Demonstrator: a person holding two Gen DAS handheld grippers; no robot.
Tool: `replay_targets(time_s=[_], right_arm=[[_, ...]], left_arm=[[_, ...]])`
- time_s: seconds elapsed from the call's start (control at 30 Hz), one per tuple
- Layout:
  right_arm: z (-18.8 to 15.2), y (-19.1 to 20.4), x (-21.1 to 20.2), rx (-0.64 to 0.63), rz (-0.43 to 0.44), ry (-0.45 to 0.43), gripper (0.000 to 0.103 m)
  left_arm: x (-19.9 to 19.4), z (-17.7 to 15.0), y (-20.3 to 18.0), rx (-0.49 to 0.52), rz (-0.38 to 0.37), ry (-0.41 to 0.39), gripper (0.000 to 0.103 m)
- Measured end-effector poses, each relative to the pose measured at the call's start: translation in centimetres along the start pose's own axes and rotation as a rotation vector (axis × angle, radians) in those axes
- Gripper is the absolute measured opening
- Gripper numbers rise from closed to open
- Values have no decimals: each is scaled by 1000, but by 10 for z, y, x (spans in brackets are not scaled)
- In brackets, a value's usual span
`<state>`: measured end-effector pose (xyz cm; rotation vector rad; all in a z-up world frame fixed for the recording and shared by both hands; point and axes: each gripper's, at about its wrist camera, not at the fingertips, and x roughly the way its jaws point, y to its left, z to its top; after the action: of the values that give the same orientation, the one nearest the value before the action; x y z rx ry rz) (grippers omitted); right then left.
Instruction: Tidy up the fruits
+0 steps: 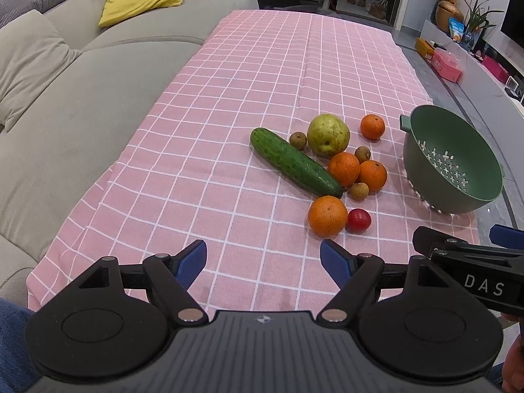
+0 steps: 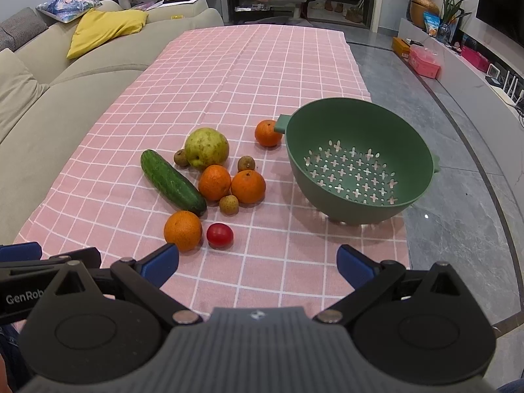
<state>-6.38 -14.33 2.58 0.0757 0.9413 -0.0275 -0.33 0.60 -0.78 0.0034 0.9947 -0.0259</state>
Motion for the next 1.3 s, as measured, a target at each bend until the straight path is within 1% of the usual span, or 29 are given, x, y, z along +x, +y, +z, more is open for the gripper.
replay_targets(time_s=[0.87,1.0,1.1,1.17,1.27,1.3], right_arm=[[-2,1,4,-10,-6,8,99],[0,-1,0,-27,6,-21,99],[2,-7,-3,-12,43,-57,99],[3,-10,-1,0,66,-60,98],[1,-6,5,-12,84,-50,96],[0,-4,8,-21,94,-49,89]], left_arm=[[6,-2,2,-16,-24,21,92],[6,-1,6,-4,-60,16,93],[8,3,11,8,-66,8,93],[12,7,19,-18,-86,15,93],[23,13,36,-97,-138,36,93],[27,15,42,-129,-153,47,93]])
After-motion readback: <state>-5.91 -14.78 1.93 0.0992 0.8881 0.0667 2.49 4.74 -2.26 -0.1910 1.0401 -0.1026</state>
